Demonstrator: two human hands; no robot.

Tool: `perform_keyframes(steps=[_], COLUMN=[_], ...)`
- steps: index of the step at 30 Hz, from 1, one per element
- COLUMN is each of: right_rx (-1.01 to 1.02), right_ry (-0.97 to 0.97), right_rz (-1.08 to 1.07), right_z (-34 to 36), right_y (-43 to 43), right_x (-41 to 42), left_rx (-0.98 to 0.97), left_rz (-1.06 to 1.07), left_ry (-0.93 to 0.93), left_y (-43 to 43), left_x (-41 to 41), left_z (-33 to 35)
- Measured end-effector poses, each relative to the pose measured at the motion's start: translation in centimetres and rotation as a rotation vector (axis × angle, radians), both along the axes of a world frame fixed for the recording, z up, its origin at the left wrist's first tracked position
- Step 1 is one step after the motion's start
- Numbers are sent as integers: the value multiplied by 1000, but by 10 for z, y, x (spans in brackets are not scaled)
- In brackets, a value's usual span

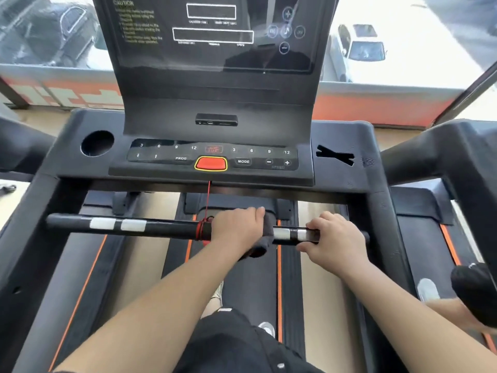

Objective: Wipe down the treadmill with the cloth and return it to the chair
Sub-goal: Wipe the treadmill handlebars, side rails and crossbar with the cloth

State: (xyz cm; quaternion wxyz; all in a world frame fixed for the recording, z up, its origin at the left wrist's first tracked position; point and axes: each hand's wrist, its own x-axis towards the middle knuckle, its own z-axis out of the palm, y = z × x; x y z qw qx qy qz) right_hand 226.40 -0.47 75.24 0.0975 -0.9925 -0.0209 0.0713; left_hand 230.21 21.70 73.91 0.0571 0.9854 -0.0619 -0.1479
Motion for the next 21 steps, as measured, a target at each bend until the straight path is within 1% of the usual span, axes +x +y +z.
perform_keyframes(steps=[1,3,4,6,8,9,10,12,13,14,16,19,21], right_rx=[-7,-4,0,3,-2,-2,1,13,20,24,26,42,53], right_ry=[-7,-33,-44,-56,-58,-57,-56,-46,-47,-54,-73,-110,-140], right_rz=[1,7,9,12,20,14,5,-9,-8,-5,-14,-16,0], right_z=[-1,-4,-5,-7,-8,-8,-7,-7,-7,-8,-8,-13,-16], right_y=[-1,-2,-2,-3,-4,-4,-4,-3,-2,-2,-2,-4,-5], right_x=[0,-2,-3,-2,-1,0,0,-3,-4,-5,-6,-9,-10], left_rx=[-8,-44,-68,-65,62,94,67,14,-3,-10,9,-116,-136], left_rz=[-51,-174,-199,-222,-224,-213,-162,-19,20,27,-64,-197,-218], left_ry=[-87,-187,-246,-262,-197,-158,-97,132,178,153,-25,-284,-337], left_y=[1,11,17,23,14,8,1,-7,-11,-14,-12,11,21], left_x=[-19,-61,-72,-65,-45,-32,-16,11,16,16,-2,-50,-69], left_z=[-5,-21,-28,-32,-20,-10,-2,4,6,4,-2,-20,-32])
